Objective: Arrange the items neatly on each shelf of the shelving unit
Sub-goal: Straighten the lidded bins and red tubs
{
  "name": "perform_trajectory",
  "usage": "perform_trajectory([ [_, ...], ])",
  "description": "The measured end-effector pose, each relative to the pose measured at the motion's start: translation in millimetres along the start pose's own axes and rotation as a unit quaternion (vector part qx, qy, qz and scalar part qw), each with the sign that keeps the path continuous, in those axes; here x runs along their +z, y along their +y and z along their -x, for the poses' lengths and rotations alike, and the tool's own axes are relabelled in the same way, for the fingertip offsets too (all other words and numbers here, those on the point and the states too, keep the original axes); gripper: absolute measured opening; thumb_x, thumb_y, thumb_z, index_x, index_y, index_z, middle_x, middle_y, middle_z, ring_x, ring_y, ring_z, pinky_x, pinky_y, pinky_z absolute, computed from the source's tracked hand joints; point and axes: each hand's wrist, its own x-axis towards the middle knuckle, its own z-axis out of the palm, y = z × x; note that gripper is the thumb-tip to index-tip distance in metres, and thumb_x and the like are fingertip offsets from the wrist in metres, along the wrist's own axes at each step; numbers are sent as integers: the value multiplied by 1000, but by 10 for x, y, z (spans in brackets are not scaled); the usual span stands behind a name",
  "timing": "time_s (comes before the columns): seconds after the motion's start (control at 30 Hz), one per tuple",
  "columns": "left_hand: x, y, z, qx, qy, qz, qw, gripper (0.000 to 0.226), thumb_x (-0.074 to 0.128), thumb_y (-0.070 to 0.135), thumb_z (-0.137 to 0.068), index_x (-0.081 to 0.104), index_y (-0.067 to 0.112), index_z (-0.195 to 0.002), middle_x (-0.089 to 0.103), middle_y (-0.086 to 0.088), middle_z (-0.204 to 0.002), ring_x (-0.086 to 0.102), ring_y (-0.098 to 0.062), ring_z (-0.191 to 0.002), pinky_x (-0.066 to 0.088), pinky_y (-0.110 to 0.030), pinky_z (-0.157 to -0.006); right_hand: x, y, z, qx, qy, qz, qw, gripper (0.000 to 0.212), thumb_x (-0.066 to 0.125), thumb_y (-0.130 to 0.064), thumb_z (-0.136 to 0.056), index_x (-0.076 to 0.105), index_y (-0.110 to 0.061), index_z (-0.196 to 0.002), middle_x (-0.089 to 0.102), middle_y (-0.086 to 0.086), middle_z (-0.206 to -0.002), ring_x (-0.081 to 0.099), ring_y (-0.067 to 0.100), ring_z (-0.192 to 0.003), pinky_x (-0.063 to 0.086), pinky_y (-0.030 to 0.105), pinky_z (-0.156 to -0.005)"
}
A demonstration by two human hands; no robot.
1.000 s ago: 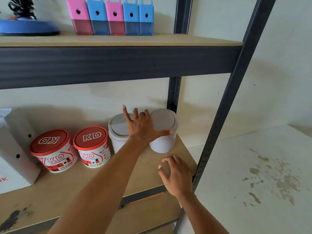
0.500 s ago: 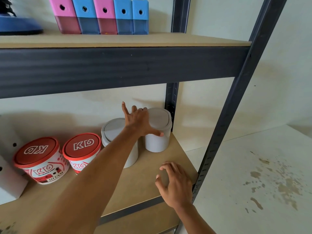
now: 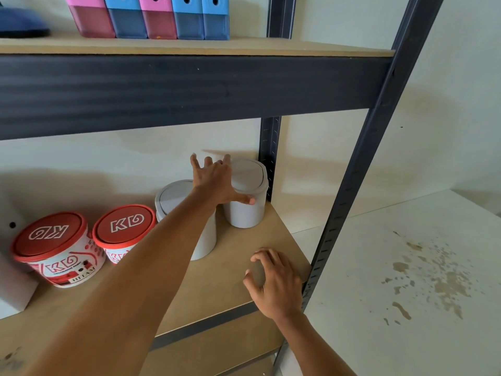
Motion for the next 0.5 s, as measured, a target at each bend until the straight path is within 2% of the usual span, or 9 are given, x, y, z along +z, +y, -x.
perform_trajectory([
  [0.13, -109, -251, 284, 11, 28, 20, 999, 148, 40, 107, -45, 21, 12, -156, 47, -8, -153, 37, -32, -144, 3, -68, -119, -12, 0, -19, 7, -27, 3, 1000, 28, 58, -56, -88, 62, -33, -102, 61, -18, -107, 57, 9, -100, 48, 25, -82],
  [0.23, -192, -617, 579, 12, 10, 6, 1000, 154, 37, 110, -40, 19, 10, -156, 37, -10, -159, 29, -33, -147, 1, -66, -120, -18, -21, -50, 10, -51, -18, 998, 36, 55, -63, -88, 62, -33, -106, 60, -19, -111, 57, 11, -106, 48, 30, -93],
  [0.3, -196, -851, 754, -5, -14, -3, 1000, 157, 34, 111, -35, 21, 9, -155, 37, -11, -158, 30, -33, -147, 1, -65, -121, -14, -100, -74, -1, -62, -23, 998, 42, 54, -68, -89, 63, -33, -109, 61, -18, -113, 56, 11, -108, 47, 35, -99],
  [0.4, -122, -1080, 942, -29, -32, 17, 999, 162, 28, 113, -26, 28, 10, -152, 44, -9, -154, 37, -33, -143, 4, -65, -120, 34, -350, -105, -39, -91, -16, 995, 53, 48, -75, -89, 61, -32, -117, 58, -17, -122, 53, 12, -118, 38, 41, -113],
  [0.5, -14, -1118, 1034, -32, -40, 54, 997, 150, 40, 109, -34, 31, 12, -149, 51, -7, -147, 43, -31, -137, 7, -64, -120, 125, -555, -99, -51, -146, -12, 988, 63, 39, -81, -89, 55, -35, -128, 50, -18, -136, 45, 11, -132, 26, 43, -123],
])
